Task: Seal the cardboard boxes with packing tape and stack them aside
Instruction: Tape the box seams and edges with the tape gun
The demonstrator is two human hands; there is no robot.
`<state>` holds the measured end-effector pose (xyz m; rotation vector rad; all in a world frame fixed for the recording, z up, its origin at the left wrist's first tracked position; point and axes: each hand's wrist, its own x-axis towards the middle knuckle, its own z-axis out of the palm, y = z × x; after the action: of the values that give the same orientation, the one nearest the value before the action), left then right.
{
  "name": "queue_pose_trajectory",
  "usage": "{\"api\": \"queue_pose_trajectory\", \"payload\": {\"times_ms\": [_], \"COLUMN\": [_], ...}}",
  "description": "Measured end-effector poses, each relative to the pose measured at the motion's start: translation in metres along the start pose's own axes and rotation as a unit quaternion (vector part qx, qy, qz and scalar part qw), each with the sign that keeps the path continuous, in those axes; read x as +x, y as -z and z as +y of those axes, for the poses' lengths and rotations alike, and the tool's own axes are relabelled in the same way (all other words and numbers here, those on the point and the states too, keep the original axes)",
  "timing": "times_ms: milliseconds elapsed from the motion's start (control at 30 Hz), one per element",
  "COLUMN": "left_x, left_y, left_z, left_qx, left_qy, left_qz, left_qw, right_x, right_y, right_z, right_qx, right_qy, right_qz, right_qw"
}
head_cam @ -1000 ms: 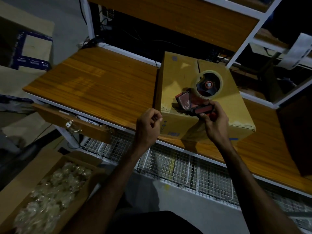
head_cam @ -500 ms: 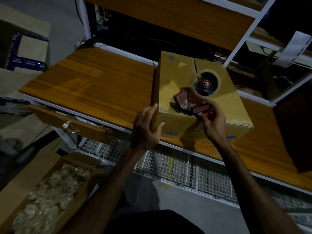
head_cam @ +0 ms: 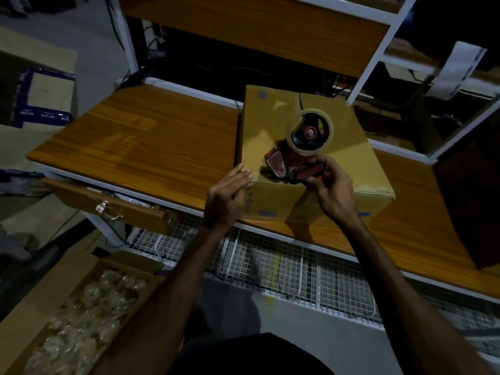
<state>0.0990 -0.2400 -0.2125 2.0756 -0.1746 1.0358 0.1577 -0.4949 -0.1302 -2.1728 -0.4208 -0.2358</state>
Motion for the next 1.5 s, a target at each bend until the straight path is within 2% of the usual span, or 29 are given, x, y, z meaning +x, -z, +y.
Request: {"api": "queue_pose_trajectory", "payload": {"times_ms": [100, 200, 333, 433, 567, 733, 867, 1033, 1233, 1500], "left_x": [0.000, 0.000, -0.003, -0.003, -0.007, -0.009, -0.003, 0.014, 0.022, 0.010], "left_y": [0.000, -0.001, -0.004, -0.006, -0.005, -0.029, -0.083, -0.152, -0.180, -0.183], "left_z": [-0.001, -0.001, 0.003, 0.003, 0.009, 0.046, 0.099, 0.157, 0.174, 0.163], "left_qx": [-0.004, -0.011, -0.020, -0.002, 0.073, 0.200, 0.227, 0.209, 0.206, 0.218], "left_qy": [-0.009, -0.001, 0.011, 0.011, -0.007, -0.033, -0.057, -0.070, -0.041, -0.103], "left_qz": [0.010, 0.010, 0.017, 0.017, -0.019, -0.056, -0.121, -0.178, -0.178, -0.141], "left_qw": [1.000, 1.000, 1.000, 1.000, 0.997, 0.978, 0.965, 0.959, 0.961, 0.960], "right_x": [0.002, -0.003, -0.016, -0.022, -0.021, -0.017, -0.016, -0.011, -0.008, -0.003], "right_y": [0.032, 0.091, 0.156, 0.179, 0.183, 0.184, 0.186, 0.188, 0.188, 0.206], "right_z": [0.029, 0.075, 0.112, 0.124, 0.140, 0.156, 0.163, 0.166, 0.173, 0.176], "right_qx": [-0.035, -0.058, -0.033, -0.011, -0.005, 0.000, 0.000, -0.003, 0.017, 0.035], "right_qy": [-0.002, -0.049, -0.055, -0.074, -0.052, -0.033, -0.022, -0.029, -0.038, -0.049], "right_qz": [0.033, 0.052, 0.051, 0.063, 0.048, 0.048, 0.039, 0.031, 0.027, 0.002], "right_qw": [0.999, 0.996, 0.997, 0.995, 0.997, 0.998, 0.999, 0.999, 0.999, 0.998]}}
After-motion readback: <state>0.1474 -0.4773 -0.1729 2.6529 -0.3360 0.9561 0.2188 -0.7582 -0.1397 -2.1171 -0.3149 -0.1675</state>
